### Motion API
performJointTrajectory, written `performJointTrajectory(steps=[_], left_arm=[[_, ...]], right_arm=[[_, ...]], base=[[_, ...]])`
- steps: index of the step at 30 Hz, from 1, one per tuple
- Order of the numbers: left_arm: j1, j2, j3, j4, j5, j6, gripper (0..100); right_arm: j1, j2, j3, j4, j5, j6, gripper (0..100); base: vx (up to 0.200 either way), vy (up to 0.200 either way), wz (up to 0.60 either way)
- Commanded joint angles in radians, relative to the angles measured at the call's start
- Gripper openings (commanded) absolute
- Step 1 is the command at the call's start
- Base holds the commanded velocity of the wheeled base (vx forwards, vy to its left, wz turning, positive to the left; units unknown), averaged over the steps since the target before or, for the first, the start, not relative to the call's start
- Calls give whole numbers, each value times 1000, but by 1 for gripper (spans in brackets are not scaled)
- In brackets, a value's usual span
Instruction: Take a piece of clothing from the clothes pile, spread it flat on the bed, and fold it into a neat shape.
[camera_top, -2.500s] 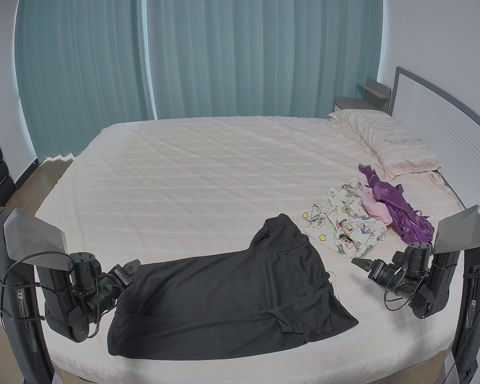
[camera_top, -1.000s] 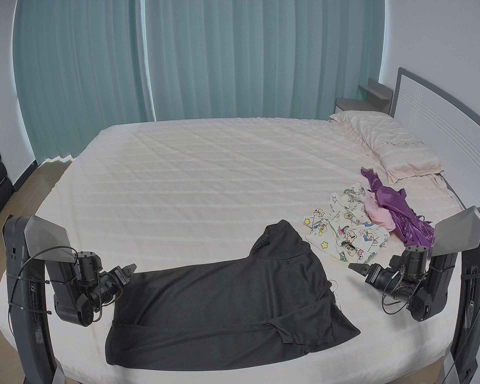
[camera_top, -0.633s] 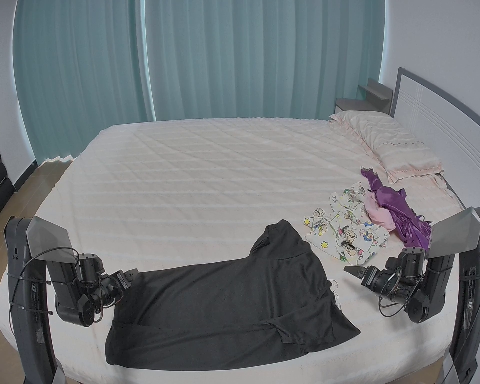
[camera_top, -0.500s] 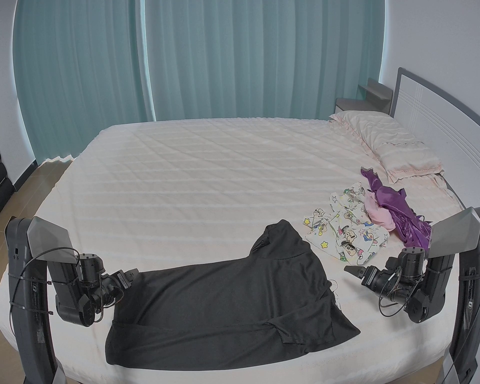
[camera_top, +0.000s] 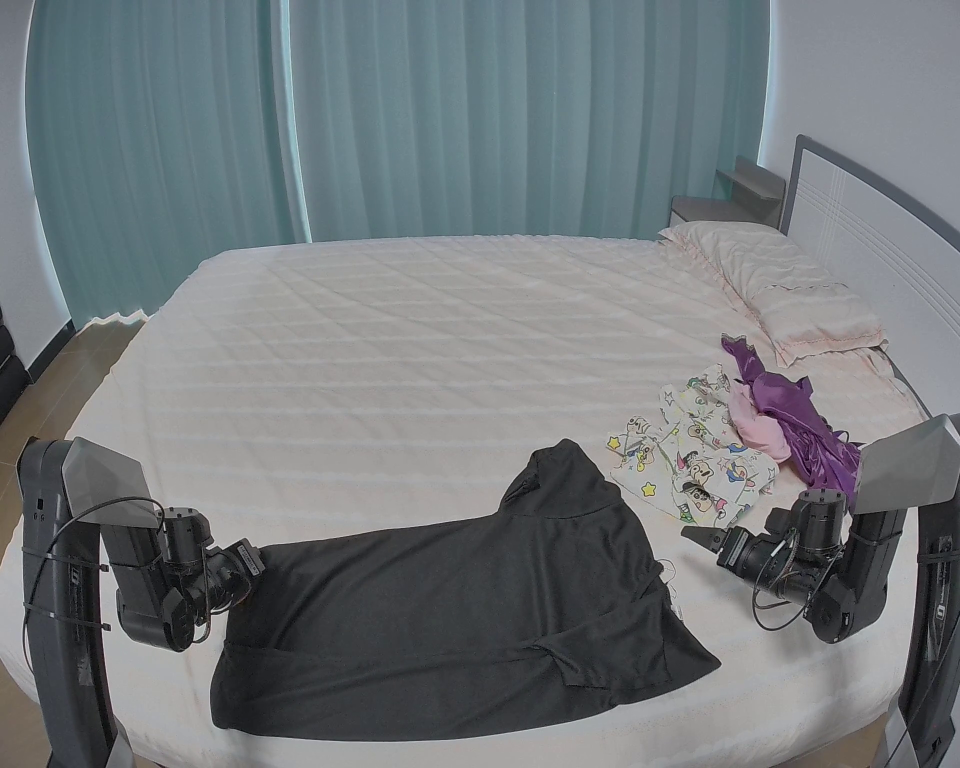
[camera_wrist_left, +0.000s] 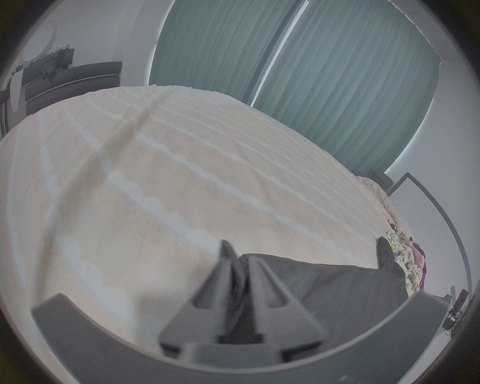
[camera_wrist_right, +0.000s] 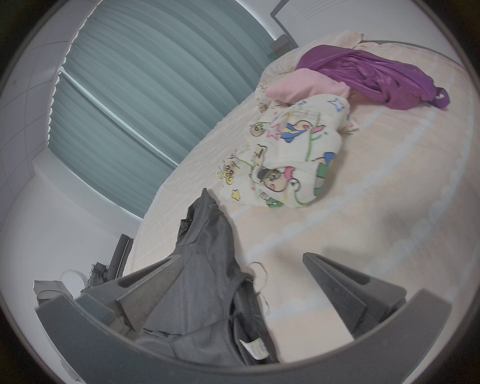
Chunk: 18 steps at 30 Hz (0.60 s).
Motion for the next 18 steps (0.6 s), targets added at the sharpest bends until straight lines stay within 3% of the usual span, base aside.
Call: performJointTrajectory(steps=[1, 6, 9, 18], left_arm=[[15, -7, 3, -5, 8, -43, 0], [17, -67, 6, -5, 5, -174, 0], [17, -73, 9, -5, 2, -192, 0], [17, -93, 9, -5, -4, -270, 0]], right_arm=[[61, -12, -87, 29, -3, -4, 100], [117, -43, -259, 236, -4, -41, 100], [148, -17, -427, 402, -8, -43, 100], [194, 118, -730, 600, -47, -161, 100]], base=[[0, 0, 0], [0, 0, 0], [0, 0, 0], [0, 0, 0]])
